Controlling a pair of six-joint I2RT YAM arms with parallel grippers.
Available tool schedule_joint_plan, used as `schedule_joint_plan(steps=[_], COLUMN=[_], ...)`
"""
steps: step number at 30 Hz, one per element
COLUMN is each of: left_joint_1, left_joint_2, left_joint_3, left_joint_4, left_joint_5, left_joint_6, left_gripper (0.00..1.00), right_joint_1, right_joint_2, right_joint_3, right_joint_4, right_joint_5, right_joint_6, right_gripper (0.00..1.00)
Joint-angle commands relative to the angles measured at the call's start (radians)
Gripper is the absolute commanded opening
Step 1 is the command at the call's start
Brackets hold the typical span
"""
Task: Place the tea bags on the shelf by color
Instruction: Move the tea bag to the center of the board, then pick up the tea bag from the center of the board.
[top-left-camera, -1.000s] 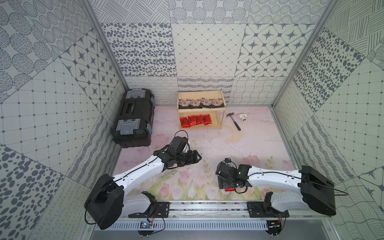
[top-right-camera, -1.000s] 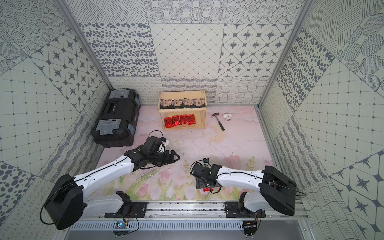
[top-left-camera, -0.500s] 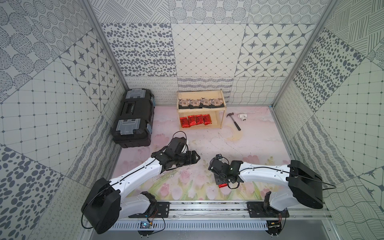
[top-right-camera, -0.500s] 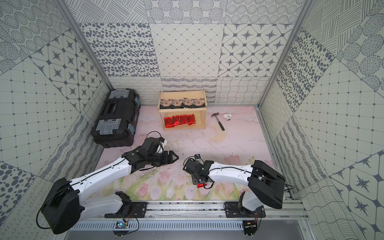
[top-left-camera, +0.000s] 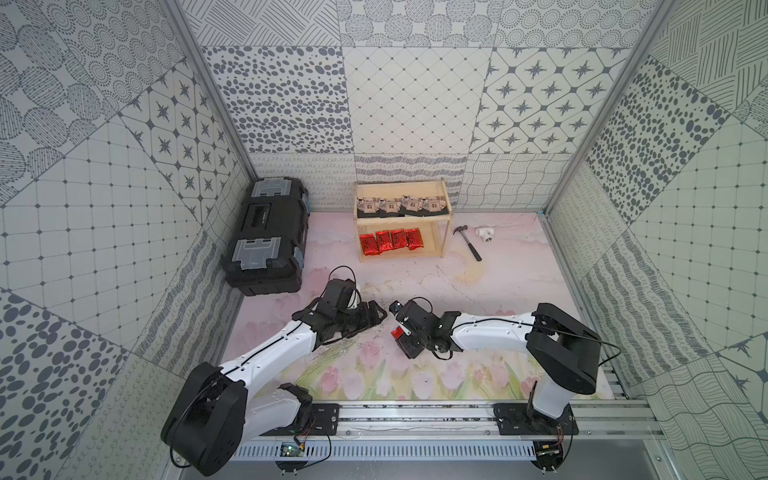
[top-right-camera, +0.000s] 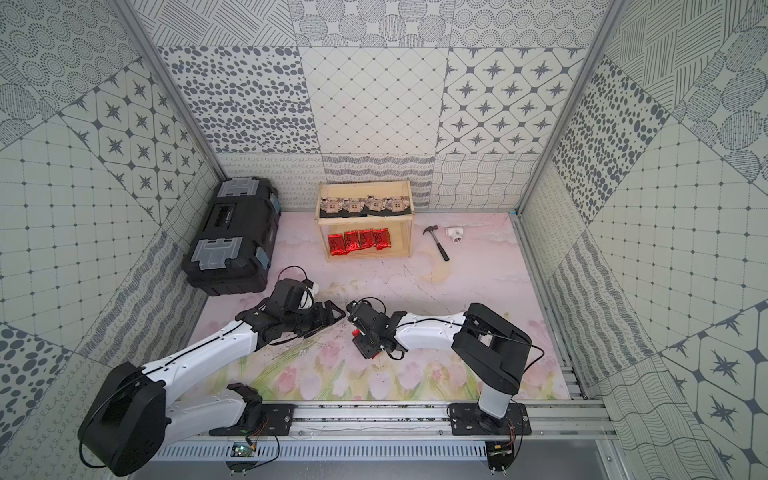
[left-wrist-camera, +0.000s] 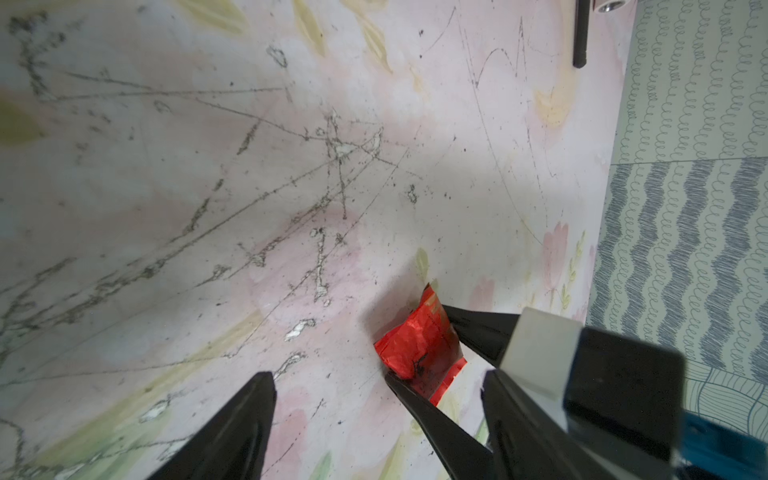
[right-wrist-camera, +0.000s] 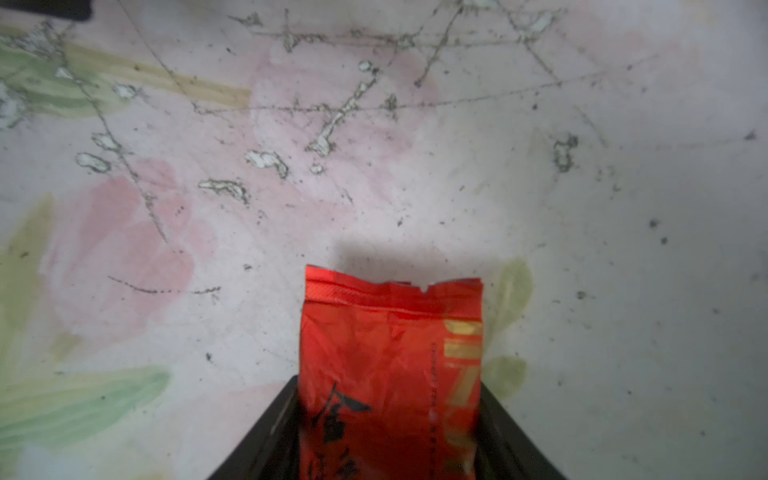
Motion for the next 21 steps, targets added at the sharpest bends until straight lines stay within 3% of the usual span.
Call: schedule_joint_plan(steps=[1,4,8,15,21], left_joint_1=[0.010,0.009,-0.001,-0.036,-0.052], left_joint_2=[0.018,0.053,0.093,0.167,0.204], left_joint_3=[-0.029,-0.040,-0.077,-0.086,-0.078], left_joint_4=[0.131,0.193,0.305,0.420,0.440], left_joint_5=[0.090,0.134,0.182,0.212,0.212], left_joint_6=[-0.009,-0.003,-0.011,0.001,0.018], left_gripper=[0.81,0.79,0.75,0.70,0.66], right_joint_1=[-0.002,-0.003,-0.002,0.042,0.060], right_joint_2=[-0.084,-0.191,-0.333,-0.402,-0.360], right_joint_3=[-0.040,-0.102,-0.220,-0.370,-0.438], right_joint_4=[0.079,0.118,0.217,0.380,0.456], right_joint_5=[-0.026,-0.026,-0.031,-0.004,-0.003], right_joint_6=[-0.056,-0.002,0.113,0.257,0.299], right_gripper=[0.70,0.75,0.73,0.37,0.24])
